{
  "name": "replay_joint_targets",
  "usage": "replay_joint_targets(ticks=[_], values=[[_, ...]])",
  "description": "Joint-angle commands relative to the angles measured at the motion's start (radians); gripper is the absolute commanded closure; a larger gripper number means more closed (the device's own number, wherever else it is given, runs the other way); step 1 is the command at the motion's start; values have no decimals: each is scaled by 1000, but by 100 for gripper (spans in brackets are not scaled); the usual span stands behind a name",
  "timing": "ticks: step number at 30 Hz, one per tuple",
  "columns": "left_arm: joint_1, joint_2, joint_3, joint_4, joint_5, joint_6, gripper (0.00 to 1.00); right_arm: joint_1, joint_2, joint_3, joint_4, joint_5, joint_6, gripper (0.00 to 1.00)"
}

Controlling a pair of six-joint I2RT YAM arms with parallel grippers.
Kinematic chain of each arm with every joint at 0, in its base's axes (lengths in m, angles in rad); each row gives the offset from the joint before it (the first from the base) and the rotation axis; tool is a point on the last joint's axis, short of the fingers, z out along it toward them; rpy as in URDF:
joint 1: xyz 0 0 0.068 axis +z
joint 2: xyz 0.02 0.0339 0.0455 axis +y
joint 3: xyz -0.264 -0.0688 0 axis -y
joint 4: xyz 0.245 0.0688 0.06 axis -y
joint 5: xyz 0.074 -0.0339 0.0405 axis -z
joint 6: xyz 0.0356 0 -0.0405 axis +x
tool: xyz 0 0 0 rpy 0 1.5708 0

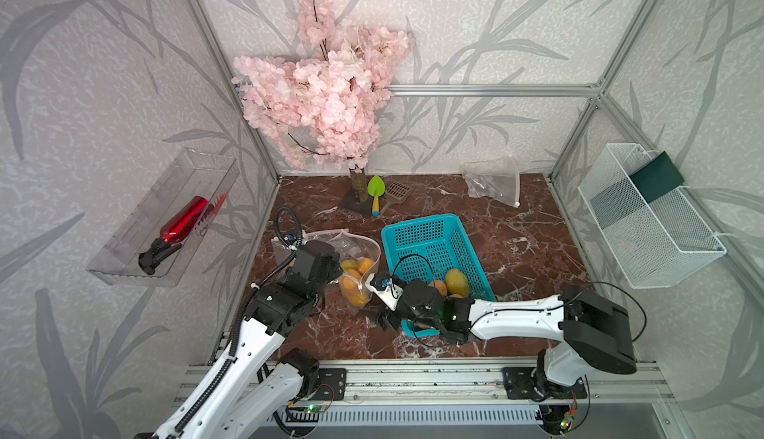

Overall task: Put the potatoes into a zipper bag and zip it
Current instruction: Adjust the zipper food storage bag at the center of the board.

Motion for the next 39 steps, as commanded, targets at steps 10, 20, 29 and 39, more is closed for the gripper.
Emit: replay_joint_targets(ticks=[10,20,29,39], values=[[4,-8,-10,-7,10,-16,100,5,110,-16,318,80,-99,38],[6,-15,-9,-8,21,-16,100,17,55,-38,319,105,-81,74],[6,-25,-12,-2,29,-16,100,17,-11,47,84,181,-55,88],[6,-64,-38,46,78,-10,100,17,-93,179,-230,197,-16,87]])
